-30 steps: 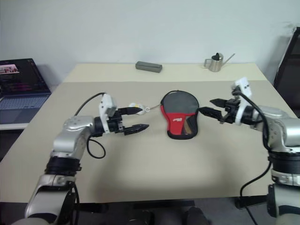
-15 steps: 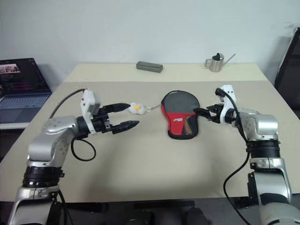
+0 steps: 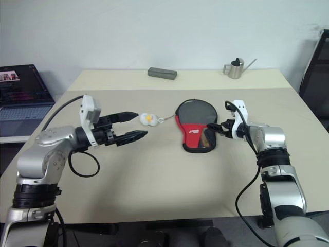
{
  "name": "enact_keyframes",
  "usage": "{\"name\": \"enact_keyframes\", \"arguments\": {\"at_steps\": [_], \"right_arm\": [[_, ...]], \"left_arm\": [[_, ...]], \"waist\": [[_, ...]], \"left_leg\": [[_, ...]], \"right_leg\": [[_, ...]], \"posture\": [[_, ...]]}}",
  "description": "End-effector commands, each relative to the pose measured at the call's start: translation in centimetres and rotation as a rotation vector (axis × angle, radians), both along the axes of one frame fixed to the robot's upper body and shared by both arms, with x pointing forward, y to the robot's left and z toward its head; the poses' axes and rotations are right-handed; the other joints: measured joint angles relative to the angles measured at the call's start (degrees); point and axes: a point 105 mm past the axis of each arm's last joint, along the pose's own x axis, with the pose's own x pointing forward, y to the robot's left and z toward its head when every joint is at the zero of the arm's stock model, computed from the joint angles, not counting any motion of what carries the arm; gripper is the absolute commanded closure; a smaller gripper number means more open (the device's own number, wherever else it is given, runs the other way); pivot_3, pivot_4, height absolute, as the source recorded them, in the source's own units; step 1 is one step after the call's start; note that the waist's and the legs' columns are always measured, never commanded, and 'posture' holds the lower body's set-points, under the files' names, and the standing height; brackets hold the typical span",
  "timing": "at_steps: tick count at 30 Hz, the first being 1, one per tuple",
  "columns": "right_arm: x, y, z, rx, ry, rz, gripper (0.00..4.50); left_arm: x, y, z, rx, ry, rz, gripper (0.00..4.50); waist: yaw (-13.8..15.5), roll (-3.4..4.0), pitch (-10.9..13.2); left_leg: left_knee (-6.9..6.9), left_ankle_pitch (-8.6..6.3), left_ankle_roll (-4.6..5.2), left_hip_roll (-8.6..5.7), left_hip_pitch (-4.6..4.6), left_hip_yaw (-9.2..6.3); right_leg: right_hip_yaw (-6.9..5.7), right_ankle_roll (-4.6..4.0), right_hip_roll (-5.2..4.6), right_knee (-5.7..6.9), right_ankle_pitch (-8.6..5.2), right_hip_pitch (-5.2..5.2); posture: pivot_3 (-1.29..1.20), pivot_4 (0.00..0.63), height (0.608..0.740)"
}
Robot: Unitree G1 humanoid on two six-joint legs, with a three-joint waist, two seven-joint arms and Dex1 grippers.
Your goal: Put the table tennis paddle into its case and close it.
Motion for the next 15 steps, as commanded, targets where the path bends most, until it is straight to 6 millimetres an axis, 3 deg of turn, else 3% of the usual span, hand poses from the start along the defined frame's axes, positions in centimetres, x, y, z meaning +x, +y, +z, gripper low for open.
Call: {"name": "enact_keyframes", "arguments": {"at_steps": [1, 2, 6, 15], "right_arm": [[0.3, 0.3, 1.7, 0.014, -0.056, 0.015, 0.03], [0.3, 0.3, 1.7, 0.014, -0.056, 0.016, 0.03], [0.8, 2.6, -2.3, -0.036, 0.006, 0.050, 0.03], [1.2, 3.6, -2.9, -0.035, 0.001, 0.064, 0.03]], "left_arm": [[-0.5, 0.1, 1.4, -0.005, -0.054, -0.008, 0.00], [-0.5, 0.1, 1.4, -0.005, -0.054, -0.008, 0.00], [-0.8, 0.7, 1.5, 0.003, -0.043, -0.005, 0.00], [-0.8, 0.8, 1.4, 0.005, -0.042, -0.004, 0.00]], "waist": [[0.0, 0.00, 0.0], [0.0, 0.00, 0.0], [-0.6, 0.00, 0.0], [-0.7, 0.00, 0.0]], "left_leg": [[0.00, 0.00, 0.00, 0.00, 0.00, 0.00], [0.00, 0.00, 0.00, 0.00, 0.00, 0.00], [-0.02, 0.00, 0.00, 0.01, 0.06, 0.06], [-0.01, 0.01, -0.01, 0.06, 0.16, 0.04]], "right_leg": [[0.00, 0.00, 0.00, 0.00, 0.00, 0.00], [0.01, 0.00, 0.00, 0.00, 0.00, 0.00], [0.05, -0.03, 0.05, 0.00, 0.02, 0.00], [0.12, -0.11, 0.10, 0.06, 0.08, 0.02]], "posture": [[0.00, 0.150, 0.740], [0.00, 0.150, 0.740], [0.00, 0.150, 0.740], [0.00, 0.150, 0.740]]}}
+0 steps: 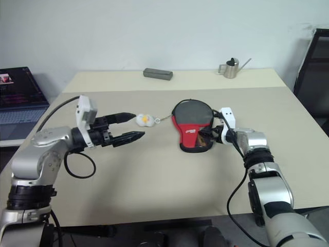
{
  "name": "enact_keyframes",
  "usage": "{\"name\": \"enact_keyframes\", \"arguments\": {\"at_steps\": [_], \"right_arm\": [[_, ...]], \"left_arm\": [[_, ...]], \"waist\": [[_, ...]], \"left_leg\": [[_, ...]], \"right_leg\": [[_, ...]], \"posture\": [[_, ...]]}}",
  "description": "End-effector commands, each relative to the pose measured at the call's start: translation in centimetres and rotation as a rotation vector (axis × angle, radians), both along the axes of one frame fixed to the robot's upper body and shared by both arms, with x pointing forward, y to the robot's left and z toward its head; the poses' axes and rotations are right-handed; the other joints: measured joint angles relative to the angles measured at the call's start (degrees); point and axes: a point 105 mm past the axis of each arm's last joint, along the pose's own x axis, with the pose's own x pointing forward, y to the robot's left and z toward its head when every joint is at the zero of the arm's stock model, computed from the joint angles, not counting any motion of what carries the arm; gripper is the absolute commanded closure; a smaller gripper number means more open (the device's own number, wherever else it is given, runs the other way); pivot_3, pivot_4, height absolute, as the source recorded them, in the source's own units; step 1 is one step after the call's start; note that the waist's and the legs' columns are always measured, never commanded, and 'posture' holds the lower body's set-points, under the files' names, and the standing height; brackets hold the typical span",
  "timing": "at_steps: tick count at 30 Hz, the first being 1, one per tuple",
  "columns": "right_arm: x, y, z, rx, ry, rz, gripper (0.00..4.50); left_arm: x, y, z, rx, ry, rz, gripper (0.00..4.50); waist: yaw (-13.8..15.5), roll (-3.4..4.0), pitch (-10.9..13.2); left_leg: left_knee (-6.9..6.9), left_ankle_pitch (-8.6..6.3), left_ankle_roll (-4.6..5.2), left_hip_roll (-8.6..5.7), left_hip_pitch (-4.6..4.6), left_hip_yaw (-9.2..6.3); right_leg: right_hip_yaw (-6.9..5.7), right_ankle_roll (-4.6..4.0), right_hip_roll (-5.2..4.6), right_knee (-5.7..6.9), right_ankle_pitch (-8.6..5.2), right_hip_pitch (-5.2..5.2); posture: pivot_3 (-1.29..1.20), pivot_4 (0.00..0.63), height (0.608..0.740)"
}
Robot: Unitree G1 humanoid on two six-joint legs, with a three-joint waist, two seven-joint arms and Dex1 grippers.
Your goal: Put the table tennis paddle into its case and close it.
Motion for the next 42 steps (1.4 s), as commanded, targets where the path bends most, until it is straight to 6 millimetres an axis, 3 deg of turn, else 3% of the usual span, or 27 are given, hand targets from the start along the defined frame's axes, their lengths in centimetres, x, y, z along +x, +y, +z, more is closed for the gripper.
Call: {"name": "enact_keyframes", "arguments": {"at_steps": [1, 11, 15, 21, 28, 42], "right_arm": [[0.2, 0.6, 0.4, 0.003, -0.017, 0.013, 0.03], [0.2, 1.9, 0.6, 0.024, -0.023, 0.043, 0.03], [0.3, 2.3, 0.7, 0.024, -0.023, 0.041, 0.87], [0.5, 2.6, 0.5, 0.018, -0.016, 0.026, 2.77], [0.5, 2.2, 0.5, 0.043, 0.010, -0.004, 4.46], [-0.2, 2.7, -0.3, 0.066, 0.078, -0.005, 4.49]], "left_arm": [[-0.5, 0.2, 1.3, 0.002, -0.053, -0.004, 0.00], [-0.4, 0.2, 1.1, 0.001, -0.056, 0.001, 0.00], [-0.4, 0.2, 1.0, 0.002, -0.057, 0.002, 0.00], [-0.5, 0.2, 0.7, 0.008, -0.051, 0.003, 0.00], [-0.7, 0.7, 0.1, 0.025, -0.033, 0.013, 0.00], [-2.1, 1.1, -1.7, 0.071, 0.032, -0.005, 0.00]], "waist": [[0.0, 0.00, 0.0], [-0.4, 0.00, 0.0], [-0.8, 0.00, 0.0], [-0.9, 0.00, 0.0], [-1.1, 0.00, 0.0], [-1.0, 0.01, 0.0]], "left_leg": [[0.00, 0.00, 0.00, 0.00, 0.01, 0.00], [-0.01, 0.00, -0.01, 0.02, 0.03, -0.01], [-0.02, 0.00, -0.01, 0.02, 0.03, -0.02], [-0.01, 0.00, -0.01, 0.02, 0.03, -0.04], [-0.02, 0.01, -0.01, 0.02, 0.13, -0.02], [-0.10, 0.01, -0.02, 0.06, 0.09, -0.08]], "right_leg": [[0.00, -0.01, 0.02, 0.01, 0.01, 0.00], [0.02, -0.04, 0.07, 0.01, 0.02, 0.00], [0.02, -0.04, 0.07, 0.01, 0.02, 0.00], [0.03, -0.04, 0.07, 0.01, 0.03, 0.00], [0.03, -0.09, 0.09, 0.03, 0.09, 0.05], [0.01, -0.10, 0.10, -0.01, 0.09, 0.04]], "posture": [[0.00, 0.150, 0.740], [0.00, 0.150, 0.740], [0.00, 0.150, 0.740], [0.00, 0.150, 0.740], [0.00, 0.150, 0.740], [0.00, 0.150, 0.740]]}}
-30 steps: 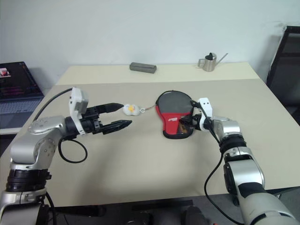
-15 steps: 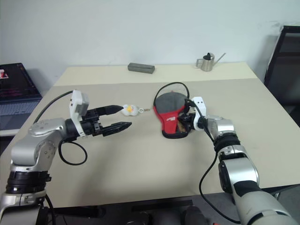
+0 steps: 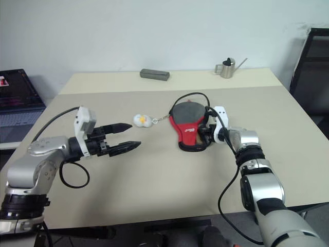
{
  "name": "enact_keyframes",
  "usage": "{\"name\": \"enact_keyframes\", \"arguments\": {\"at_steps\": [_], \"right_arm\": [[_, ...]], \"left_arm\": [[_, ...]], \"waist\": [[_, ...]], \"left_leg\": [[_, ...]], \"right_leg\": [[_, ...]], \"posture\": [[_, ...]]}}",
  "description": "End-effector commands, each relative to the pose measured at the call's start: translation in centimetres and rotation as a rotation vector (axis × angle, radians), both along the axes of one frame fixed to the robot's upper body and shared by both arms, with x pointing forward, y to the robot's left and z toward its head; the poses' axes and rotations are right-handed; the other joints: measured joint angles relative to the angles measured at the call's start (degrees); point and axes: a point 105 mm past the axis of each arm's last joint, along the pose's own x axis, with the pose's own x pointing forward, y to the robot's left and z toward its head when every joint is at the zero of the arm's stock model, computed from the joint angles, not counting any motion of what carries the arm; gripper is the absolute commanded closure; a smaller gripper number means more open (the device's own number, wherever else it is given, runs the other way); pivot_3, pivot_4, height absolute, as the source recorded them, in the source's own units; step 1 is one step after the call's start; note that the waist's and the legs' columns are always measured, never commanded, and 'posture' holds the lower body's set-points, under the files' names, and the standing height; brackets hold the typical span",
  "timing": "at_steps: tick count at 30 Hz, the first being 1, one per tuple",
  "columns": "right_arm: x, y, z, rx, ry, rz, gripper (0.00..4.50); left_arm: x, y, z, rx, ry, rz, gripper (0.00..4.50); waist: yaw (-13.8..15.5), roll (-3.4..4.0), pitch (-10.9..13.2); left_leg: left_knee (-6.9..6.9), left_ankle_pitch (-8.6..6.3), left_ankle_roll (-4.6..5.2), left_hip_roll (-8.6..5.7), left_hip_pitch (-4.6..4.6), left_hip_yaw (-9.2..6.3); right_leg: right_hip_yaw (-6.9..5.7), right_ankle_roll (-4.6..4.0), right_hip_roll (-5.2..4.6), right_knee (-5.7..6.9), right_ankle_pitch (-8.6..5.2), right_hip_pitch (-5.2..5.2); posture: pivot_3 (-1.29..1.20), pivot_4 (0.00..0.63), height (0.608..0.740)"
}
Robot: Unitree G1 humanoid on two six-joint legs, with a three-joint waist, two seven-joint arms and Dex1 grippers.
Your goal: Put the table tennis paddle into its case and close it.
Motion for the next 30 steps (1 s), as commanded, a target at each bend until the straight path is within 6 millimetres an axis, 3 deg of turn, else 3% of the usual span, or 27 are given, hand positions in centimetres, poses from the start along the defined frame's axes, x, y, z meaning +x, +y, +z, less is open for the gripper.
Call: {"name": "enact_keyframes", "arguments": {"at_steps": [1, 14, 22, 30], "right_arm": [[-0.6, 0.6, -0.5, 0.005, 0.032, 0.011, 4.49], [-2.5, 1.3, 1.0, 0.030, 0.068, 0.040, 4.49], [-5.5, 1.8, 1.1, 0.043, 0.114, 0.089, 4.49], [-6.0, 1.8, 1.2, 0.041, 0.119, 0.086, 4.49]], "left_arm": [[-1.1, 0.0, 0.7, 0.033, -0.028, -0.037, 0.00], [-3.8, 0.9, -1.1, 0.107, 0.075, -0.108, 0.00], [-5.2, 0.0, -1.6, 0.099, 0.118, -0.172, 0.00], [-5.3, 0.0, -1.6, 0.101, 0.126, -0.177, 0.00]], "waist": [[0.0, 0.00, 0.0], [0.1, 0.02, 0.0], [0.1, 0.02, 0.0], [0.1, 0.02, 0.0]], "left_leg": [[-0.01, 0.00, 0.00, 0.00, 0.00, 0.00], [-0.33, 0.00, 0.00, 0.08, -0.06, -0.01], [-0.60, 0.00, 0.00, 0.10, -0.08, 0.01], [-0.66, 0.00, 0.00, 0.09, -0.08, 0.03]], "right_leg": [[0.00, 0.00, 0.00, 0.00, 0.00, 0.00], [-0.02, -0.05, -0.05, -0.17, -0.09, -0.12], [-0.02, -0.06, -0.07, -0.33, -0.11, -0.20], [-0.02, -0.06, -0.07, -0.35, -0.12, -0.22]], "posture": [[0.00, 0.150, 0.740], [0.00, 0.150, 0.740], [0.00, 0.150, 0.740], [0.00, 0.150, 0.740]]}}
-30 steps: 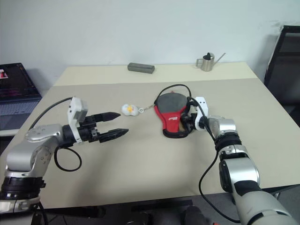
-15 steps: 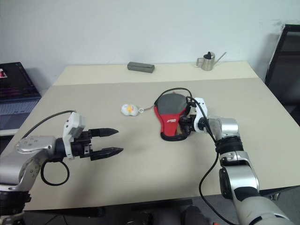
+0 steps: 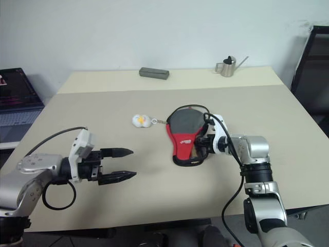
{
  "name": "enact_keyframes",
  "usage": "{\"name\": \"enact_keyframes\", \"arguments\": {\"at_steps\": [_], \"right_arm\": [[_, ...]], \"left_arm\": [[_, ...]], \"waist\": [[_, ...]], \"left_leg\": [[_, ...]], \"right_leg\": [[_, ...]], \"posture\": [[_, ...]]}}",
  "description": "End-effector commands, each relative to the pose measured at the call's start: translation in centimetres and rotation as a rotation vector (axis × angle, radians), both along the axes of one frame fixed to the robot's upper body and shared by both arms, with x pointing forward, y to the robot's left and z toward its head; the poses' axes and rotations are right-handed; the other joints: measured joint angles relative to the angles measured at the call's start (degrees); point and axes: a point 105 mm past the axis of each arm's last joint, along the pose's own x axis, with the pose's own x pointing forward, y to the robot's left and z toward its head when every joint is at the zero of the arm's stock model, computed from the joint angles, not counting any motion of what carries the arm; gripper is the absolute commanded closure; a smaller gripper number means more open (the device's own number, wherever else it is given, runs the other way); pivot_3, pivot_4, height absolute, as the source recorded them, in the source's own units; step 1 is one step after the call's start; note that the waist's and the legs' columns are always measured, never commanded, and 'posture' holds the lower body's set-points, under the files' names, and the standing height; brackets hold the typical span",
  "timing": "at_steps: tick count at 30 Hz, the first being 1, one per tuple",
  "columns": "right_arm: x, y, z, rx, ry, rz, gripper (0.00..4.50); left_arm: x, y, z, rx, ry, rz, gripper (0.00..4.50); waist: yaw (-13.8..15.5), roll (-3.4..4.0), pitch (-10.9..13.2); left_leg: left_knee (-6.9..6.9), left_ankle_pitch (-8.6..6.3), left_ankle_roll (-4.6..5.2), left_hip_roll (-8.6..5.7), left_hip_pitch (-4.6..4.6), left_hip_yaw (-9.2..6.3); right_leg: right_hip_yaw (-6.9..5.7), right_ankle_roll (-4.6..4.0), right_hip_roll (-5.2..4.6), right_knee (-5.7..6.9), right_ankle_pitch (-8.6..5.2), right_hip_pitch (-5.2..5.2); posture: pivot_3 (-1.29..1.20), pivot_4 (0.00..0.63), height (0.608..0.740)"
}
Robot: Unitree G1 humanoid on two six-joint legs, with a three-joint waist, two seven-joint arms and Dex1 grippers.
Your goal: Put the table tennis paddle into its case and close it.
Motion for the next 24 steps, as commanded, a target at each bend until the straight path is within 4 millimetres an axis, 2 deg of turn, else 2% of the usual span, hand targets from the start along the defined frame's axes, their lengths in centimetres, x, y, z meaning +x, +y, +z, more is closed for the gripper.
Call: {"name": "enact_keyframes", "arguments": {"at_steps": [1, 4, 12, 14, 16, 20, 24], "right_arm": [[-0.9, 0.6, 0.7, 0.021, -0.012, 0.041, 4.49], [-1.9, 0.5, 0.5, 0.014, 0.004, 0.061, 4.49], [-2.1, 0.5, 0.5, 0.013, 0.005, 0.059, 4.49], [-7.5, -0.8, -0.7, 0.017, 0.077, 0.121, 4.49], [-10.8, -1.3, -1.3, 0.001, 0.100, 0.161, 4.49], [-13.0, -1.4, -1.4, 0.008, 0.087, 0.185, 4.49], [-13.8, -1.5, -1.3, 0.016, 0.091, 0.185, 4.49]], "left_arm": [[-0.6, -0.2, 0.9, 0.012, -0.025, -0.033, 0.00], [-0.9, -0.2, 0.8, 0.019, -0.012, -0.048, 0.00], [-1.0, -0.2, 0.8, 0.019, -0.010, -0.048, 0.00], [-2.7, -1.3, 0.5, 0.045, 0.033, -0.158, 0.00], [-3.7, -1.9, 0.3, 0.053, 0.062, -0.219, 0.00], [-4.3, -2.2, 0.2, 0.057, 0.076, -0.252, 0.00], [-4.3, -2.3, 0.1, 0.056, 0.082, -0.256, 0.00]], "waist": [[0.0, 0.00, 0.0], [0.0, 0.00, 0.0], [0.0, 0.00, 0.0], [0.4, -0.02, 0.0], [1.7, -0.06, -0.1], [1.9, -0.02, 0.0], [1.8, -0.02, 0.0]], "left_leg": [[0.00, 0.00, 0.00, 0.00, 0.00, 0.00], [-0.02, 0.00, 0.00, 0.00, -0.03, -0.02], [-0.03, 0.00, 0.00, 0.00, -0.01, 0.00], [-0.04, 0.00, 0.00, 0.00, -0.03, 0.00], [-0.08, -0.06, 0.01, 0.02, -0.21, -0.24], [-0.08, -0.21, 0.03, -0.06, -0.15, -0.17], [-0.08, -0.21, 0.04, -0.01, -0.07, -0.10]], "right_leg": [[0.01, 0.00, 0.00, -0.01, 0.00, 0.00], [-0.02, 0.01, 0.00, -0.03, -0.02, 0.00], [-0.01, 0.01, -0.01, -0.02, -0.03, 0.00], [-0.01, 0.01, -0.01, -0.03, -0.03, -0.01], [-0.19, 0.08, -0.02, -0.17, -0.18, -0.03], [-0.13, 0.08, -0.10, -0.44, -0.33, 0.12], [-0.11, 0.07, -0.06, -0.43, -0.30, 0.19]], "posture": [[0.00, 0.150, 0.740], [0.00, 0.150, 0.740], [0.00, 0.150, 0.740], [0.00, 0.150, 0.740], [0.00, 0.150, 0.740], [0.00, 0.150, 0.740], [0.00, 0.150, 0.740]]}}
